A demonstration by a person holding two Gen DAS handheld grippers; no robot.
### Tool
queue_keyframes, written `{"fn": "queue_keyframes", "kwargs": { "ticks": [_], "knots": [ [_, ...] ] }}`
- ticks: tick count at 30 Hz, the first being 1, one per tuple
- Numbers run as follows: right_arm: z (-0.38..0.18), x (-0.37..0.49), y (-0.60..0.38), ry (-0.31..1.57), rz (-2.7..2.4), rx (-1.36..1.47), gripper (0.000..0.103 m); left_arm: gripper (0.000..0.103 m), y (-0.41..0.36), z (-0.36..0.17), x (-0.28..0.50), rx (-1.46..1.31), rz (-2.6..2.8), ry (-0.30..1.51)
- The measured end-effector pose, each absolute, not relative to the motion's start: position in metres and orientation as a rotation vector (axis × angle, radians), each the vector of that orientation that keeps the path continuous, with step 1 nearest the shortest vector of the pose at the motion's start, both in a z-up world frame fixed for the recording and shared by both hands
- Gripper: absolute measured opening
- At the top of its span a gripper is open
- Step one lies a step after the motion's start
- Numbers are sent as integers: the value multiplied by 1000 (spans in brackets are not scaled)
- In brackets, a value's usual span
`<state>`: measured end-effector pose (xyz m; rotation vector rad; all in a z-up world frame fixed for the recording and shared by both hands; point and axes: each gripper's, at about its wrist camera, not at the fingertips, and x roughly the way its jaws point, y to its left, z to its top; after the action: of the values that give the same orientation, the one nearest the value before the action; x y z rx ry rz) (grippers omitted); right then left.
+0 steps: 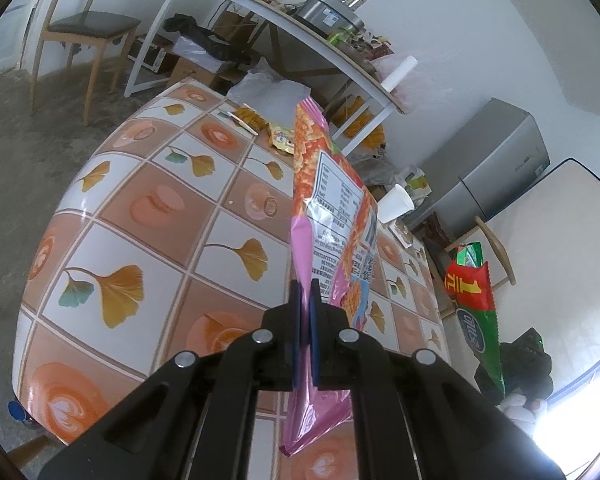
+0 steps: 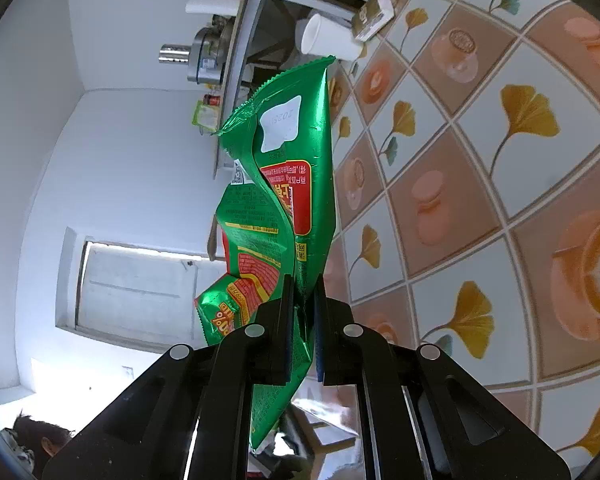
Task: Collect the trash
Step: 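Lift the pink and green snack bags off the table with both grippers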
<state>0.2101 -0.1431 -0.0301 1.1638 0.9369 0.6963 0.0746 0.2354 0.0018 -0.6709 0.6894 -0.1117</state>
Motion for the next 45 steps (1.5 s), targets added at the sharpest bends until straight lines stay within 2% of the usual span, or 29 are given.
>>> {"fn": "queue_keyframes", "kwargs": {
  "ticks": [45],
  "knots": [
    [-59,134,-217,760,623,1287,7,3,169,33,81,-598,-223,682]
  ]
}}
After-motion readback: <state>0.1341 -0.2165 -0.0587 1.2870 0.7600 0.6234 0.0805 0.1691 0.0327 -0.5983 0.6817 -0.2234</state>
